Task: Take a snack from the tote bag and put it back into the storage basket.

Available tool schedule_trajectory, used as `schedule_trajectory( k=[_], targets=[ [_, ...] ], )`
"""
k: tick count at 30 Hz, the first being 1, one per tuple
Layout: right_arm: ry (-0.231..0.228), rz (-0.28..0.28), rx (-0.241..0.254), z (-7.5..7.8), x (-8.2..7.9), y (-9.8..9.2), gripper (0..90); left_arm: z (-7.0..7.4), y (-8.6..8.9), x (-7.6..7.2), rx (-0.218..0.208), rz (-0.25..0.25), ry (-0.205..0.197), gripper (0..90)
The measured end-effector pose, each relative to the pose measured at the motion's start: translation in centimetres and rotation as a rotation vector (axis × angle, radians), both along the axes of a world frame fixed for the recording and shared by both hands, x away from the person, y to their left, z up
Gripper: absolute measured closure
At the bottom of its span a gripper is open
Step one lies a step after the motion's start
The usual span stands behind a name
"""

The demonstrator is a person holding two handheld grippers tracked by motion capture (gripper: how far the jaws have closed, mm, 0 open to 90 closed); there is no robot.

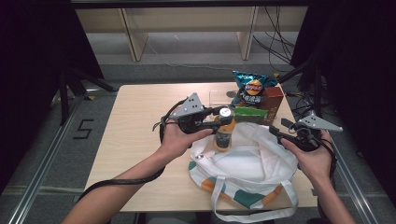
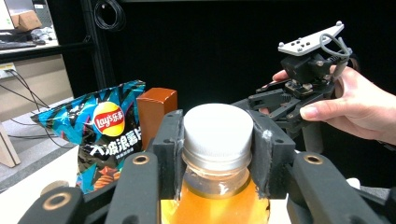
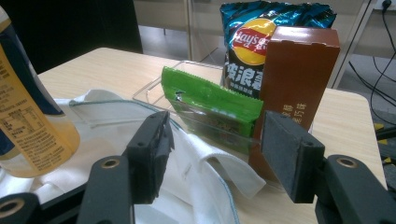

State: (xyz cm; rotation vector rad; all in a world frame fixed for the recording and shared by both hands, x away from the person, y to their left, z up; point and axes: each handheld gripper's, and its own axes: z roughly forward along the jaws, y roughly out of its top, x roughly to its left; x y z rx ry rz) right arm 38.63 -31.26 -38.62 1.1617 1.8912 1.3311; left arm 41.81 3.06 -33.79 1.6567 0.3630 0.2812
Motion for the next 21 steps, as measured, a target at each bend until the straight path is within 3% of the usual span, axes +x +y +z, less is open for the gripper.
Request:
schedule_trajectory(
  k=[2, 10, 14, 21],
  targets=[
    [0.026, -0.004, 0.027, 0.0, -0.1, 0.2, 43.1, 0.0, 0.0, 0.1, -0.006, 0.003, 0.008, 58.8],
    [0.039, -0.019, 0.027, 0.0, -0.3, 0.2, 43.1, 0.2, 0.1, 0.6, -0.008, 0.010, 0.012, 58.8],
    [0.009, -0.027, 0.028, -0.2, -0.1, 0.2, 43.0, 0.4, 0.1, 0.7, -0.010, 0.013, 0.009, 58.8],
    [0.013, -0.029, 0.030, -0.2, -0.2, 0.3, 43.0, 0.6, 0.1, 1.3, -0.010, 0.025, 0.009, 58.8]
  ],
)
